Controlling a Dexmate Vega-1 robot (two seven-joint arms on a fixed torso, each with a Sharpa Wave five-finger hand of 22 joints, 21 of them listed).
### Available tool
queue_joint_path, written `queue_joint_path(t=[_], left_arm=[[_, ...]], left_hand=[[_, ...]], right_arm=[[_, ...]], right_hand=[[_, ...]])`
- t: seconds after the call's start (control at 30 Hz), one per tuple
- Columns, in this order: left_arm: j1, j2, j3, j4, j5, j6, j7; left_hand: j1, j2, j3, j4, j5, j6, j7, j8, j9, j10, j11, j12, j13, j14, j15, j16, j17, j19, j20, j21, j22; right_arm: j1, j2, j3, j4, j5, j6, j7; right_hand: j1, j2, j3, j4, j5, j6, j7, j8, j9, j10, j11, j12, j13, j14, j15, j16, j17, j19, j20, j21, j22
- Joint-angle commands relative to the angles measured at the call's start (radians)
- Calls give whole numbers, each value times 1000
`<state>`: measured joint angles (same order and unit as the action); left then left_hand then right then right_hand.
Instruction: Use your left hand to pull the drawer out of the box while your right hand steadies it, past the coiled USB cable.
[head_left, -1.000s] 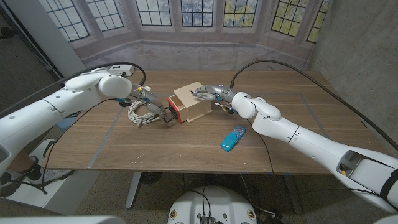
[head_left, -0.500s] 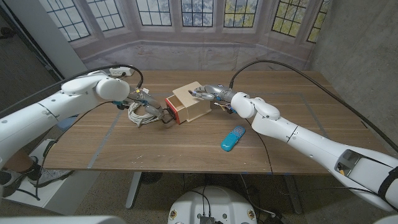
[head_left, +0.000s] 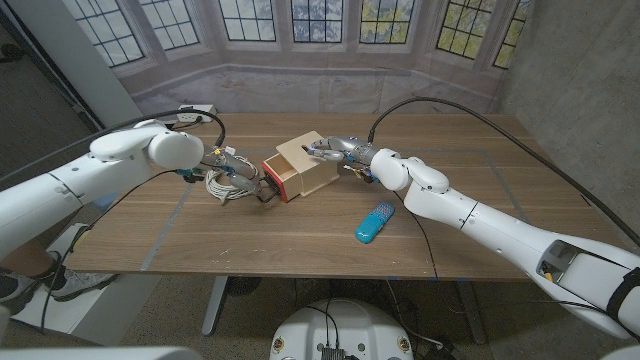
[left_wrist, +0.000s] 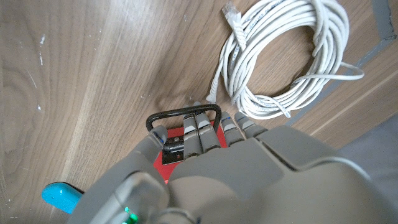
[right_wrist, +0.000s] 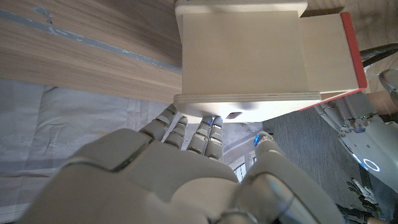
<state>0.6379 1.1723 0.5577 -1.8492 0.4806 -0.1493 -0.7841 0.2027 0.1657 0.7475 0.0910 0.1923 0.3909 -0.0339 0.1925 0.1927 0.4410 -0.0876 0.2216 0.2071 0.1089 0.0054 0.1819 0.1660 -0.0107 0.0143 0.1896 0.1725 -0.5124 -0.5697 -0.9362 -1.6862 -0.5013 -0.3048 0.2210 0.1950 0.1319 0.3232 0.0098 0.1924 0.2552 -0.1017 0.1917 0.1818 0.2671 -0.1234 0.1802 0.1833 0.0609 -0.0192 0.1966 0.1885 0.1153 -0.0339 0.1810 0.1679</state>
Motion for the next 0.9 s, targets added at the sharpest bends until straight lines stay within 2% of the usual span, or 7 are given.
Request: queue_joint_path(t=[0.03,0.43,0.9], left_arm=[[30,25,-19,-21,-20,17,7],[26,25,-19,-21,-17,14,-2],[54,50,-34,-47,-41,35,-3]], left_hand=[[-4,0,9,-3,0,-3,5,0,2,8,-3,-1,5,8,1,0,1,4,2,5,2],[-5,0,10,-4,-1,-4,5,0,2,8,-4,-2,5,8,1,0,1,4,1,5,2],[-7,-1,10,-5,-1,-6,4,-1,2,8,-3,-2,5,9,2,0,1,4,1,5,2]], right_arm=[[0,3,-6,7,-1,1,-4],[5,12,-10,16,-3,-11,-2],[24,24,-20,52,-2,-2,-6]], right_hand=[[-10,-1,8,-4,4,6,6,0,0,23,16,8,3,8,-3,5,4,-2,-16,6,-1],[-11,-1,10,-4,4,6,6,0,0,23,18,8,3,9,-4,6,4,-4,-16,5,-1],[-13,-2,13,-5,4,4,5,-1,1,22,17,8,3,10,-3,6,4,-5,-17,5,-1]])
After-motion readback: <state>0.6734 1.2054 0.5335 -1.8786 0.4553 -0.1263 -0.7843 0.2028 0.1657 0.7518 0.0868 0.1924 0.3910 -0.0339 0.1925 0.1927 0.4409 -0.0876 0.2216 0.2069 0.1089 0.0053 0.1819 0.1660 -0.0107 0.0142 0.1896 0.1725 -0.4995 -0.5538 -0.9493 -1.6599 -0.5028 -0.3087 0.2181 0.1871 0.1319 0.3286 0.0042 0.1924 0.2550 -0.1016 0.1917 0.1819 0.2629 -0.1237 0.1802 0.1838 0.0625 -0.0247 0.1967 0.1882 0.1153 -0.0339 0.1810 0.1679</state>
